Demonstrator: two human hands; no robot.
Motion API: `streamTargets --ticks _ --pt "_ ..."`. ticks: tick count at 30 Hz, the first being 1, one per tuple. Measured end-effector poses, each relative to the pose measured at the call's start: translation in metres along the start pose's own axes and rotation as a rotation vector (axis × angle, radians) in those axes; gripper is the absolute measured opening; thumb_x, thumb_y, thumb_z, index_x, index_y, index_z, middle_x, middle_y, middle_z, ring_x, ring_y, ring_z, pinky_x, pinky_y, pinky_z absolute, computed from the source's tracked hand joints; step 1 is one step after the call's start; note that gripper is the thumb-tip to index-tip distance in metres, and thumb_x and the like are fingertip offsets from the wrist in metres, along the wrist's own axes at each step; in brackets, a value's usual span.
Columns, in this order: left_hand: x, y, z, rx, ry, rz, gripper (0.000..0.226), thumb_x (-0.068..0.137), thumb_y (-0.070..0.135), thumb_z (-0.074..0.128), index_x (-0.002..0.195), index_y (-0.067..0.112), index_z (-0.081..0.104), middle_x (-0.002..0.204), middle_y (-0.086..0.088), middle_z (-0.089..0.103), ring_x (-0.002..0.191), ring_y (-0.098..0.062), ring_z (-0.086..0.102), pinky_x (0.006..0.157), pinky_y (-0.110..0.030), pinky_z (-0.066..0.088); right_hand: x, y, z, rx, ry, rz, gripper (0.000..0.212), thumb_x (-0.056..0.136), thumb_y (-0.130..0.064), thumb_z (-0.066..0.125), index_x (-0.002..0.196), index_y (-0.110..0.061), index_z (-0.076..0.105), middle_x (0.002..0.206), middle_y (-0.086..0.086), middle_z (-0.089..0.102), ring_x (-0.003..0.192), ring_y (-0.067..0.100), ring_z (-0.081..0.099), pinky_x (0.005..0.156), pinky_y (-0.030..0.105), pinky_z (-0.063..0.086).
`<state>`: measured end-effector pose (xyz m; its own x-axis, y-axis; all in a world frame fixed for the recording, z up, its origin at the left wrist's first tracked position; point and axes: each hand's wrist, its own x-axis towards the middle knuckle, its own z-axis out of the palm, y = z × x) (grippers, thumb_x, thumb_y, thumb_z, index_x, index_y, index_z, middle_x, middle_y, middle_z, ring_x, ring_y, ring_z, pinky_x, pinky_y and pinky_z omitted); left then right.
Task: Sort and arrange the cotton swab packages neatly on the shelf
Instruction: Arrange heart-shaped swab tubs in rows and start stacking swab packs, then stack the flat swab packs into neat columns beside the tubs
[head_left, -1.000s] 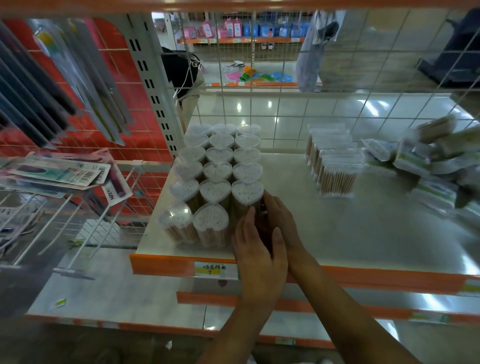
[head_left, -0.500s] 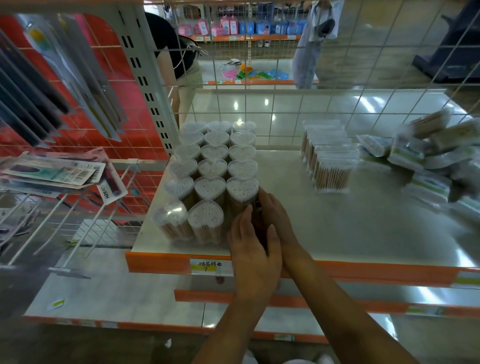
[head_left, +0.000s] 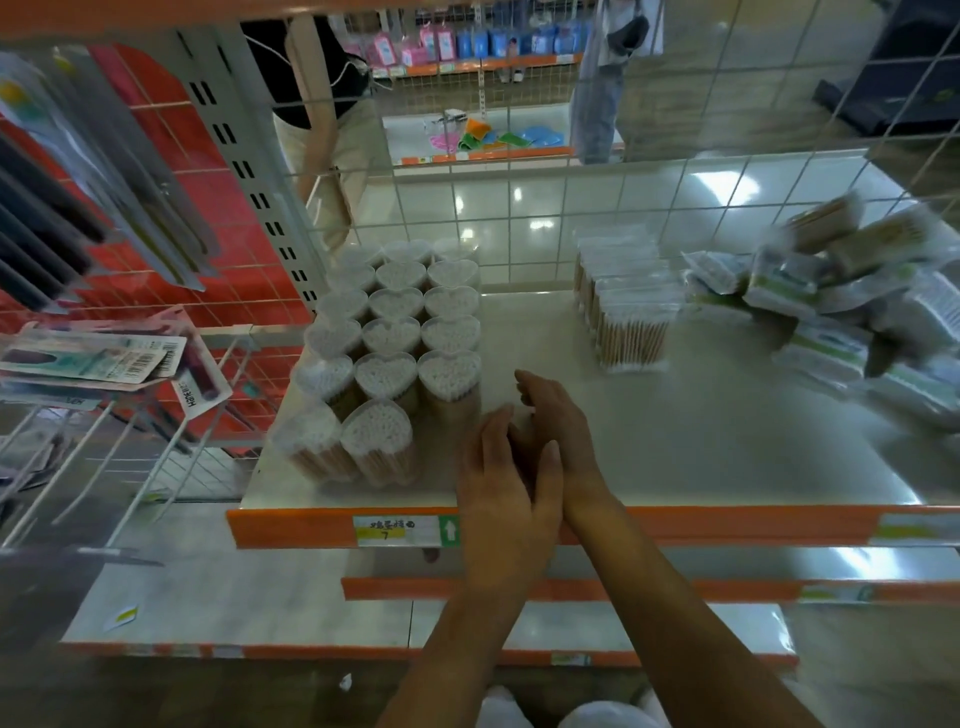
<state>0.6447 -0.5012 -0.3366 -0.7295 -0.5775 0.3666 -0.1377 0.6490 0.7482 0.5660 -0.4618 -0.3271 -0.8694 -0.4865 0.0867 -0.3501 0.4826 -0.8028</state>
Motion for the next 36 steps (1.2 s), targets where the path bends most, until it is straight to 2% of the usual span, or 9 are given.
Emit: streamTargets --ticks 4,8,10,15,18,22,27,32,36 --pt "0.002 0.011 0.012 0.018 -0.049 0.036 0.056 0.091 0.050 0.038 0.125 0.008 0.054 0.120 -0.007 0.057 0.112 -0.012 0.046 0.093 0.002 0.023 -0.005 0.015 -0.027 -0.110 0.016 0.029 0.052 0.090 -0.023 0.060 0.137 -0.014 0.043 0.137 0.009 0.045 0.122 0.025 0.046 0.101 0.035 0.039" --pt "0.009 0.022 0.028 0.032 -0.121 0.019 0.058 0.087 0.047 0.032 0.127 0.010 0.053 0.123 -0.007 0.055 0.114 -0.017 0.046 0.092 -0.011 0.025 -0.005 0.030 -0.054 -0.206 0.032 0.105 0.050 0.090 -0.023 0.059 0.137 -0.019 0.043 0.141 0.002 0.044 0.129 0.020 0.039 0.104 0.029 0.031" --pt "0.014 0.028 0.038 0.031 -0.147 0.030 0.058 0.087 0.045 0.034 0.128 0.010 0.052 0.125 -0.007 0.054 0.116 -0.020 0.046 0.093 -0.017 0.028 -0.007 0.037 -0.068 -0.228 0.045 0.121 0.049 0.089 -0.025 0.059 0.136 -0.020 0.045 0.140 0.002 0.045 0.127 0.021 0.040 0.102 0.028 0.031" --pt "0.021 0.050 0.067 0.052 -0.237 0.053 0.047 0.089 0.035 0.047 0.131 0.014 0.049 0.130 -0.006 0.051 0.120 -0.021 0.043 0.095 -0.021 0.029 -0.013 0.053 -0.104 -0.293 0.072 0.133 0.045 0.090 -0.020 0.057 0.133 -0.019 0.047 0.137 0.003 0.047 0.124 0.021 0.041 0.099 0.024 0.030" --pt "0.022 0.066 0.086 0.073 -0.262 0.103 0.054 0.086 0.045 0.039 0.130 0.015 0.051 0.129 -0.006 0.051 0.118 -0.022 0.044 0.095 -0.026 0.034 -0.018 0.065 -0.127 -0.338 0.076 0.141 0.048 0.088 -0.016 0.057 0.135 -0.018 0.045 0.138 0.002 0.045 0.126 0.020 0.038 0.098 0.020 0.027" --pt "0.021 0.087 0.110 0.085 -0.284 0.158 0.047 0.089 0.031 0.053 0.132 0.012 0.051 0.134 -0.009 0.051 0.123 -0.026 0.043 0.100 -0.037 0.037 -0.024 0.079 -0.160 -0.384 0.083 0.164 0.053 0.089 -0.016 0.057 0.139 -0.020 0.039 0.143 0.000 0.039 0.131 0.018 0.031 0.103 0.021 0.025" --pt "0.020 0.113 0.136 0.114 -0.296 0.272 0.057 0.084 0.039 0.037 0.129 0.010 0.054 0.132 -0.010 0.054 0.122 -0.030 0.047 0.100 -0.035 0.036 -0.031 0.094 -0.197 -0.394 0.143 0.165 0.052 0.088 -0.018 0.058 0.138 -0.020 0.041 0.141 -0.001 0.041 0.131 0.017 0.030 0.100 0.018 0.023" --pt "0.019 0.139 0.161 0.124 -0.314 0.353 0.051 0.082 0.023 0.057 0.131 0.009 0.052 0.133 -0.011 0.053 0.124 -0.032 0.046 0.100 -0.043 0.042 -0.037 0.106 -0.232 -0.395 0.257 0.148 0.049 0.086 -0.018 0.061 0.133 -0.018 0.046 0.136 -0.001 0.046 0.128 0.018 0.035 0.099 0.021 0.026" --pt "0.019 0.164 0.183 0.102 -0.332 0.413 0.054 0.082 0.021 0.064 0.133 0.011 0.051 0.136 -0.009 0.052 0.127 -0.032 0.042 0.100 -0.044 0.041 -0.042 0.118 -0.258 -0.378 0.336 0.147 0.047 0.083 -0.014 0.063 0.128 -0.017 0.051 0.132 0.000 0.049 0.124 0.020 0.038 0.096 0.020 0.026"
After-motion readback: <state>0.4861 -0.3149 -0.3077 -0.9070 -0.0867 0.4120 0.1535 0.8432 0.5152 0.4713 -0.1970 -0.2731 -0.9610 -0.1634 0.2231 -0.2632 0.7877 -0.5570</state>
